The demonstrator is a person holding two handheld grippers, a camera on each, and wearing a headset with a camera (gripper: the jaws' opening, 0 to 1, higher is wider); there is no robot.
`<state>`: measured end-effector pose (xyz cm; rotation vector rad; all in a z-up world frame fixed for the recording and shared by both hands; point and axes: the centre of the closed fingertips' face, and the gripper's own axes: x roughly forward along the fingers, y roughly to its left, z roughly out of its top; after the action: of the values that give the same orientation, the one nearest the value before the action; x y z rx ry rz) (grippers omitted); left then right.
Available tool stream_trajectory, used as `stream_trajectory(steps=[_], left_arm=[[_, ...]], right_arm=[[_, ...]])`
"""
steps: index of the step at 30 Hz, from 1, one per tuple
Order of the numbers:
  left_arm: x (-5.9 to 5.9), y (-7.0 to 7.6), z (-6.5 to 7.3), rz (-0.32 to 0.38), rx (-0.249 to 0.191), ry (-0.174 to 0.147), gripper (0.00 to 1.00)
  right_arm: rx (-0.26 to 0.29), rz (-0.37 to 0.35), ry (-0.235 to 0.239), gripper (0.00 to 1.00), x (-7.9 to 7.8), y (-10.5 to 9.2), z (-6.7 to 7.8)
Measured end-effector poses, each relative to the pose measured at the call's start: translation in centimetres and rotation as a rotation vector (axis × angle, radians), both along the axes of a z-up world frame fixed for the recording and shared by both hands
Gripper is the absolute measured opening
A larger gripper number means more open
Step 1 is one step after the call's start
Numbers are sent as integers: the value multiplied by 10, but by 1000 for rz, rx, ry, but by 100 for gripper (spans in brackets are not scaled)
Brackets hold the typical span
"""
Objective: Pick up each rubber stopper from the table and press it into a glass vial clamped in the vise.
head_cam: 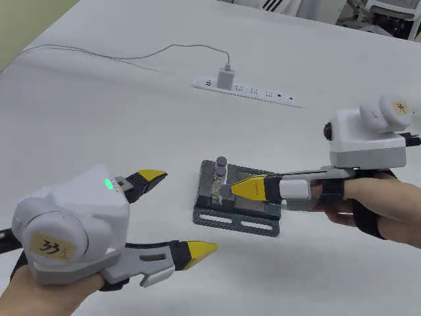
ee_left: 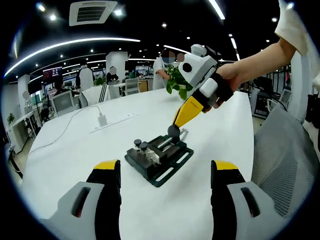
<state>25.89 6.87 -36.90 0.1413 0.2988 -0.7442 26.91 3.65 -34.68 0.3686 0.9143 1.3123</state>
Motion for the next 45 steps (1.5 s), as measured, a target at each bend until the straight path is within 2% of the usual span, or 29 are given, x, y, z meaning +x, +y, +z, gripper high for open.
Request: stream_trajectory(steps=[7, 9, 17, 19, 23, 24, 25, 27, 31, 39, 45], left_arm=[[6, -10, 21, -13, -52, -50, 60], [7, -13, 26, -17, -69, -60, 57], [9, -20, 40, -35, -134, -81, 39], [9, -22, 43, -42, -150, -83, 34], [8, -27, 48, -58, -164, -89, 27], [7, -28, 49, -64, -168, -88, 24], [7, -30, 49, -70, -171, -85, 22], [6, -31, 50, -78, -171, -86, 18], [4, -33, 51, -88, -178, -86, 13], [3, -35, 51, -109, -173, -83, 6], [1, -36, 48, -120, -160, -79, 5]], right_arm=[[123, -77, 133, 0, -11, 5, 21], [164, -103, 197, 0, -13, 6, 27], [280, -194, 382, 0, -9, 4, 40], [315, -240, 480, 0, -9, 5, 42], [334, -271, 598, 0, -15, 6, 41], [332, -292, 608, 0, -13, 7, 39], [332, -278, 600, 0, -16, 7, 38], [333, -294, 624, 0, -13, 5, 36], [334, -300, 628, 0, -15, 5, 35], [327, -301, 634, 0, -18, 1, 33], [315, -307, 636, 0, -22, 0, 29]])
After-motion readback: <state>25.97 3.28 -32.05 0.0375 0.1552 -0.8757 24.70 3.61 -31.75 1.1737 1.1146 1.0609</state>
